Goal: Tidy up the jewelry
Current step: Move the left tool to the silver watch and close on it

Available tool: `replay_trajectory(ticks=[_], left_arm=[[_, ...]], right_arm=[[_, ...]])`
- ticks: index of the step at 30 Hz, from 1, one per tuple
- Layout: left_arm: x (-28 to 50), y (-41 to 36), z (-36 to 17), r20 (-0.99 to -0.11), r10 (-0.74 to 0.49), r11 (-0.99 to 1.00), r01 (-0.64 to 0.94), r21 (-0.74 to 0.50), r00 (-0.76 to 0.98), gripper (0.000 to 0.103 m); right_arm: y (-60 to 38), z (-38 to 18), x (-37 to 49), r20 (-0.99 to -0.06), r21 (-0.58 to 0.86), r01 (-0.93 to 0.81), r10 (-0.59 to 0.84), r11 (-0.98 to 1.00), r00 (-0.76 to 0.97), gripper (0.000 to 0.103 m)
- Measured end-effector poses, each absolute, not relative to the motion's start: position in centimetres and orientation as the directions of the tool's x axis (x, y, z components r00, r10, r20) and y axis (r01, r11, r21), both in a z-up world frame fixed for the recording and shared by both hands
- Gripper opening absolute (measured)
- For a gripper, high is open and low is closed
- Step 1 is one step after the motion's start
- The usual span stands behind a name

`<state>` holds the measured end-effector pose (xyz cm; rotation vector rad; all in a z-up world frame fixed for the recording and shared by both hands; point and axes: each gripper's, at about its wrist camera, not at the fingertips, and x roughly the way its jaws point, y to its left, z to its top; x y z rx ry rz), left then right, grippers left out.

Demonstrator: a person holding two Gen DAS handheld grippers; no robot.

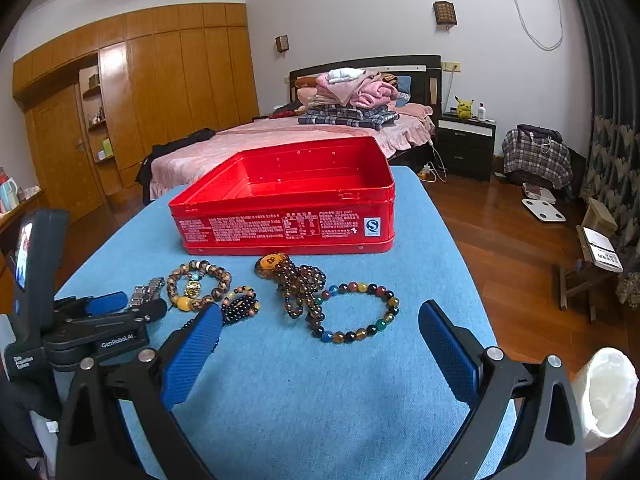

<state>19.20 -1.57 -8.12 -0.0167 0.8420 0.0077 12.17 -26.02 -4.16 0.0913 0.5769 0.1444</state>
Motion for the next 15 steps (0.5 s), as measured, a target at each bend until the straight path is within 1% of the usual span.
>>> replay_trajectory(ticks=[1,2,3,4,10,15], left_arm=[[19.1,-1.8,-8.1,-0.743,-0.006,1.0,-0.002,-0.011,0.669,0.047],[19.0,-2.0,-8.1,-0.741,-0.016,1.0,0.009,-0.014,0.671,0.043],[18.9,-2.1,-8.0,-0.738,-0.033,0.999,0.024,-0.022,0.674,0.032],[18.8,-2.1,-8.1,-0.736,-0.038,0.999,0.025,-0.028,0.676,0.03],[18.3,-0.9,-8.1,-0.714,-0.115,0.99,0.025,-0.136,0.691,0.029],[17.3,-0.5,-7.7,-0.694,-0.107,0.99,0.015,-0.138,0.712,0.029]], right_arm=[[-26.0,-4.2,12.2,-0.538,0.129,-0.11,0.162,0.986,0.827,0.097],[-26.1,-4.2,12.2,-0.538,0.13,-0.11,0.163,0.985,0.827,0.097],[-26.0,-4.2,12.1,-0.538,0.132,-0.111,0.165,0.985,0.826,0.097],[-26.0,-4.1,12.1,-0.538,0.133,-0.112,0.166,0.985,0.826,0.097],[-25.1,-4.3,12.1,-0.55,0.141,-0.134,0.19,0.981,0.814,0.097],[-23.5,-4.3,12.4,-0.572,0.151,-0.156,0.215,0.976,0.791,0.097]])
